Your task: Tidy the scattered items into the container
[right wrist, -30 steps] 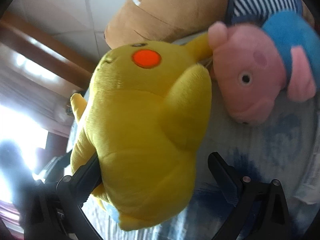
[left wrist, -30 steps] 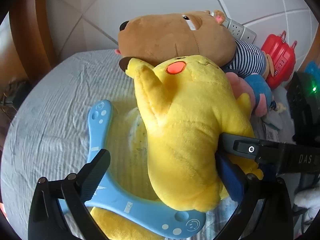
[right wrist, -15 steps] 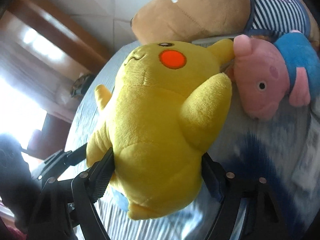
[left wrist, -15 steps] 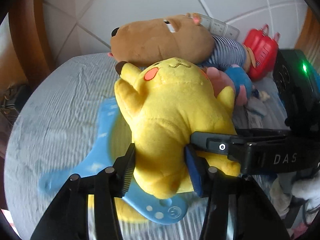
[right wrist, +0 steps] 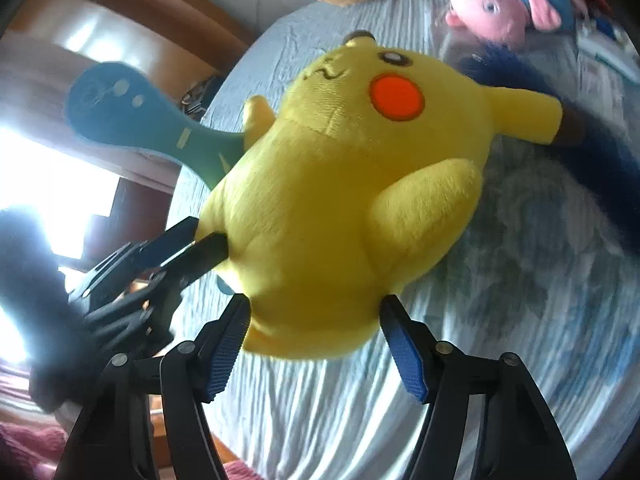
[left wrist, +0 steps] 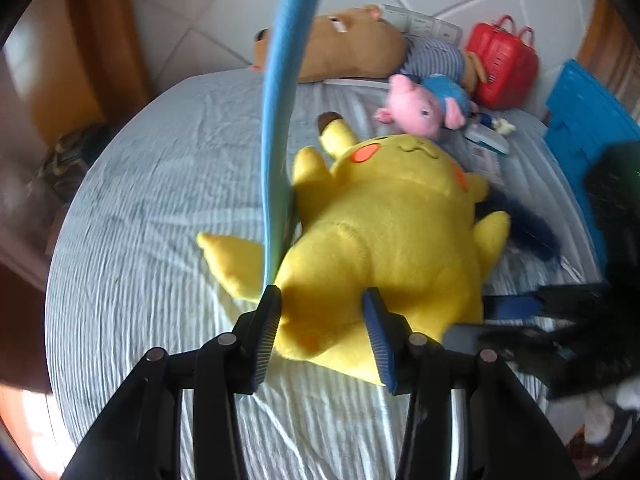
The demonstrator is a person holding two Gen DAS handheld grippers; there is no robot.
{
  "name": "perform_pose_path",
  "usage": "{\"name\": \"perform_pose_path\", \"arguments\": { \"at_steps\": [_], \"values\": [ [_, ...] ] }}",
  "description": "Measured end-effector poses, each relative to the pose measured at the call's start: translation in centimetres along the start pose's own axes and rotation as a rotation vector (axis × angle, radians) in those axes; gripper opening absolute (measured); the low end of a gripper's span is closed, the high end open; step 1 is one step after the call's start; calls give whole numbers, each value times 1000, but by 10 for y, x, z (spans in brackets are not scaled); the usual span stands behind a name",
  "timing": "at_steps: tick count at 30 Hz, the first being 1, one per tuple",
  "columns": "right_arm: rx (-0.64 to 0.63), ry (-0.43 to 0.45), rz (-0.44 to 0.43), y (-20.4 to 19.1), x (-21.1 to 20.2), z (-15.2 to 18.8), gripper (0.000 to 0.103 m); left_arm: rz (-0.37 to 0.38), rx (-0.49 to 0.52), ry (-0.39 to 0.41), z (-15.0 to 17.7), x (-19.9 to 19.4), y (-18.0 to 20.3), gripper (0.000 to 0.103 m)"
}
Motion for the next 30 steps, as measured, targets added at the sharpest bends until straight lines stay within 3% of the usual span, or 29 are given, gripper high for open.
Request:
{"name": "perform_pose_path", "arguments": {
  "at_steps": [9,13,17,18,30],
  "values": [
    [-169,111,91,3,-53,-1,68,-144,-215,17,9,-17,4,42],
    [-283,100,76,3,-44,-34,68,-216,-380,48,20,-33,22,43],
    [-447,74,40,17,-40,-42,68,-285,-551,96,35,-43,49,67],
    [-485,64,45,23,-38,-51,68,-298,-580,100,37,-43,56,68],
    [-701,31,49,55,-27,-96,68,-398,-743,51,44,-2,85,68]
  ]
}}
Point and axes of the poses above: each gripper's, at about its wrist camera, not at the fingertips, and x roughly the way its jaws point, y to its right, z to its underside, the point moved 2 cm from there along x, roughly the way its jaws point, and after that the axes turned 3 degrees about z, right-handed, at the moved point
